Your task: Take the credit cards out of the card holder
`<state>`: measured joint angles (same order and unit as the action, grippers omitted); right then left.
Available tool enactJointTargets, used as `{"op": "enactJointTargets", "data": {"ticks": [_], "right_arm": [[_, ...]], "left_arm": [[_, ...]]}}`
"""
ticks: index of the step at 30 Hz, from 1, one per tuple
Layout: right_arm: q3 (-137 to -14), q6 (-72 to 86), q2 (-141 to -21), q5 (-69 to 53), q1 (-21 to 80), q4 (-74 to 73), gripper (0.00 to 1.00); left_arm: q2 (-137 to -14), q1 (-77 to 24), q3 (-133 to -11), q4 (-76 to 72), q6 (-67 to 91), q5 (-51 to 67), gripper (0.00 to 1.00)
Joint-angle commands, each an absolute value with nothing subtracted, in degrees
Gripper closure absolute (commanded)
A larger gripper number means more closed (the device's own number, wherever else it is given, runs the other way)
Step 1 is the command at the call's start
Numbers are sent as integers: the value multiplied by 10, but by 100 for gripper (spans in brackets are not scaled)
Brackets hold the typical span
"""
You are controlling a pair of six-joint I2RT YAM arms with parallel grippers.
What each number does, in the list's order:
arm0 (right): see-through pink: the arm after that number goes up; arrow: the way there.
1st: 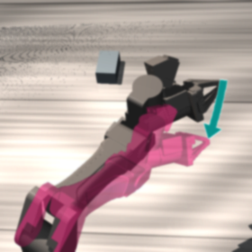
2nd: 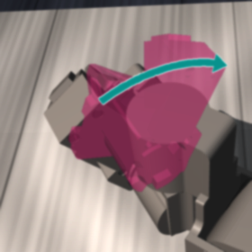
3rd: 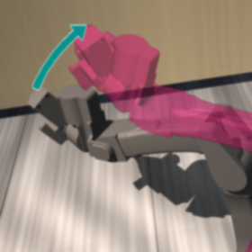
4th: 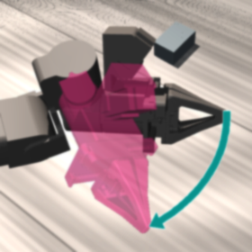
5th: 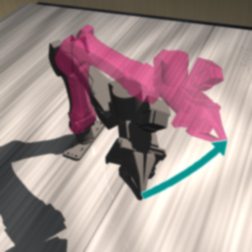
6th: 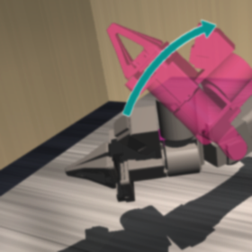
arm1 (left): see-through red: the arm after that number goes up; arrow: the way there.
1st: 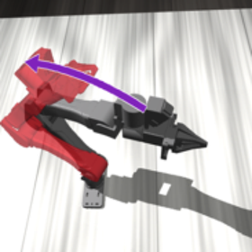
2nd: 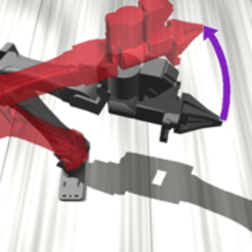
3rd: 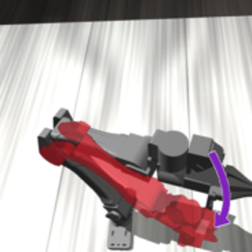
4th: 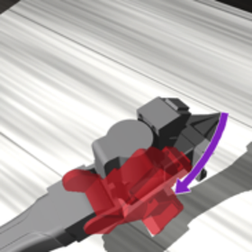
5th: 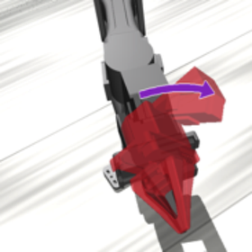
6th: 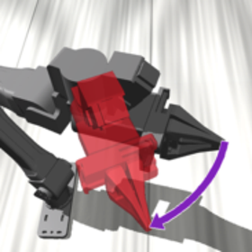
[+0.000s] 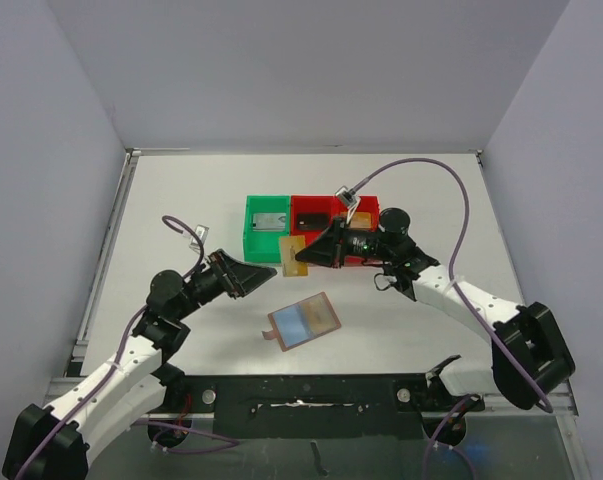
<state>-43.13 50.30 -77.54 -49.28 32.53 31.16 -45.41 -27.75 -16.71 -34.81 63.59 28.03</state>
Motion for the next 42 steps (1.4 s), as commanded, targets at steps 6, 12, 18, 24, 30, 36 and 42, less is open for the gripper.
{"op": "enactJointTargets", "data": {"ticks": [6, 12, 18, 24, 30, 36, 42], "right_arm": [[-481, 275, -661, -237, 233, -1, 100], [-424, 102, -604, -158, 214, 107, 100], [-441, -153, -618, -84, 227, 48, 100], [-492, -266, -692, -53, 231, -27, 100], [-528, -316, -753, -31, 237, -48, 100], [-578, -369, -831, -4, 242, -78, 100], [-625, -397, -886, -2, 249, -85, 100]], "left_arm": [[-369, -277, -215, -106, 526, 170, 29], [-360, -277, -195, -108, 528, 175, 29], [-353, -276, -201, -68, 506, 182, 28], [-350, -276, -198, -51, 496, 181, 29], [-354, -274, -194, -54, 495, 190, 29], [-356, -272, -203, -45, 486, 193, 29], [-364, -270, -217, -18, 469, 190, 29]]}}
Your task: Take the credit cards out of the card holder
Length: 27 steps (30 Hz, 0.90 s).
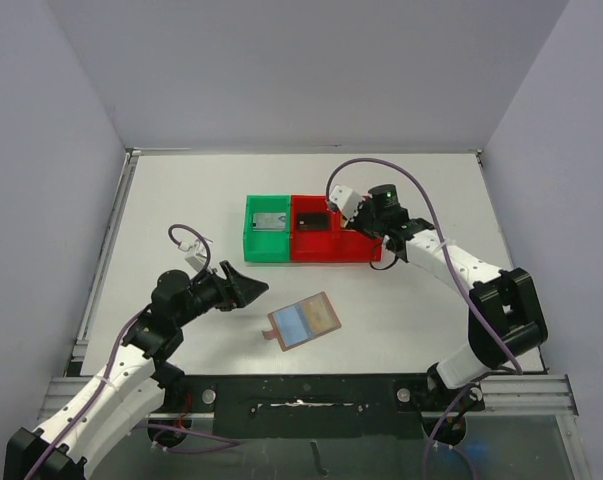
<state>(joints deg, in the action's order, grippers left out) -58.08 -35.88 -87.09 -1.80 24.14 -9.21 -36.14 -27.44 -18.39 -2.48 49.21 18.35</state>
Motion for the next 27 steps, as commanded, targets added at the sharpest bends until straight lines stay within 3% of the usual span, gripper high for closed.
{"op": "enactJointTargets", "data": {"ticks": [1, 27], "right_arm": [[-630, -403, -893, -1, 250, -85, 100], [-717, -547, -1062, 64, 237, -37, 100]], "left_arm": [[-364, -269, -219, -14, 466, 190, 29], [-354, -262, -230, 10, 458, 178, 29]]}}
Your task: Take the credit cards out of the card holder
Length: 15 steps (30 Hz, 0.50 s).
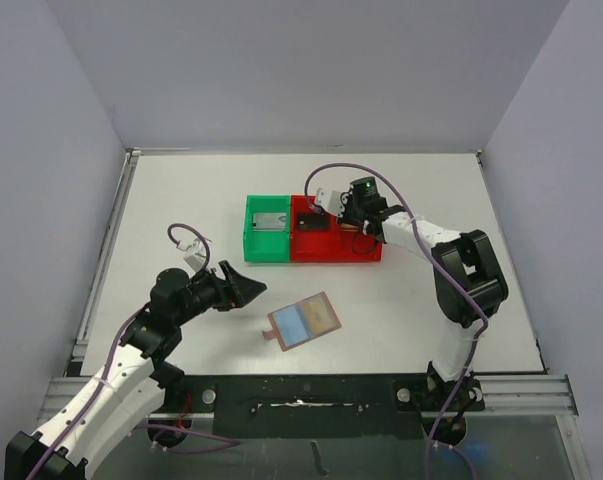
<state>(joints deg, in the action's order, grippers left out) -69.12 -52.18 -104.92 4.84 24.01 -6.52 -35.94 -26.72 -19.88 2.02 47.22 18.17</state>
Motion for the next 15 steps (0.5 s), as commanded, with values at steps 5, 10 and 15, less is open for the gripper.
{"op": "enactJointTargets", "data": {"ticks": [5, 10, 15], "right_arm": [[-719, -531, -1070, 40, 233, -35, 99], [-728, -534, -1084, 42, 232, -46, 98], [-728, -546, -1088, 46, 233, -48, 97]], "left_arm": [[-351, -259, -230, 19, 456, 173, 29], [-344, -259, -234, 25, 455, 171, 29], [-342, -258, -234, 27, 455, 169, 29]]}}
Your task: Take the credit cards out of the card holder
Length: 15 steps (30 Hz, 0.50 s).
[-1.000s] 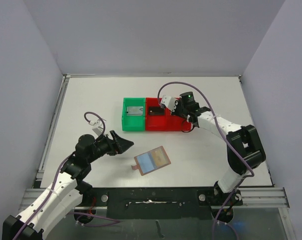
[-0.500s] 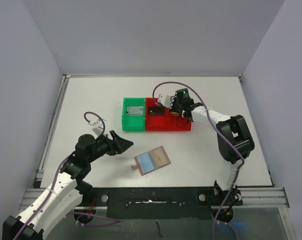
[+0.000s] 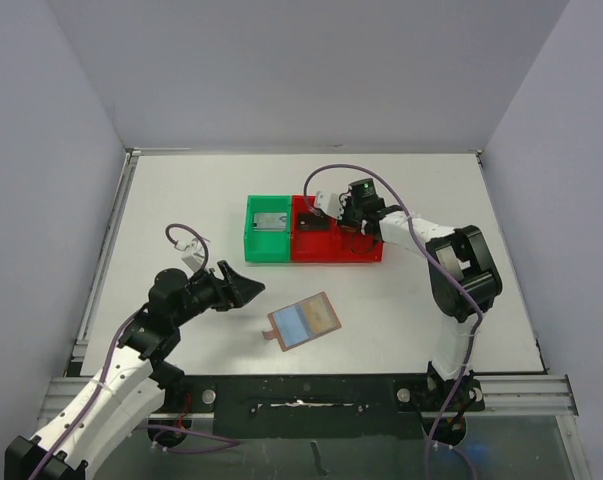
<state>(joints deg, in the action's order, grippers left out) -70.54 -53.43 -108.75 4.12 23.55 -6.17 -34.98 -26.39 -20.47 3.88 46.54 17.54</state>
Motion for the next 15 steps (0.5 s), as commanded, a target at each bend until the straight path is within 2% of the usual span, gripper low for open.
{"op": "enactJointTargets", "data": {"ticks": [1, 10, 15], "right_arm": [[-731, -549, -1090, 46, 234, -50, 96], [-738, -563, -1096, 52, 239, -56, 94], [-733, -561, -1096, 46, 238, -61, 87]], "left_arm": [[-342, -258, -234, 27, 456, 168, 29], [-328, -258, -236, 36, 459, 167, 29], [-327, -258, -236, 39, 460, 172, 29]]}}
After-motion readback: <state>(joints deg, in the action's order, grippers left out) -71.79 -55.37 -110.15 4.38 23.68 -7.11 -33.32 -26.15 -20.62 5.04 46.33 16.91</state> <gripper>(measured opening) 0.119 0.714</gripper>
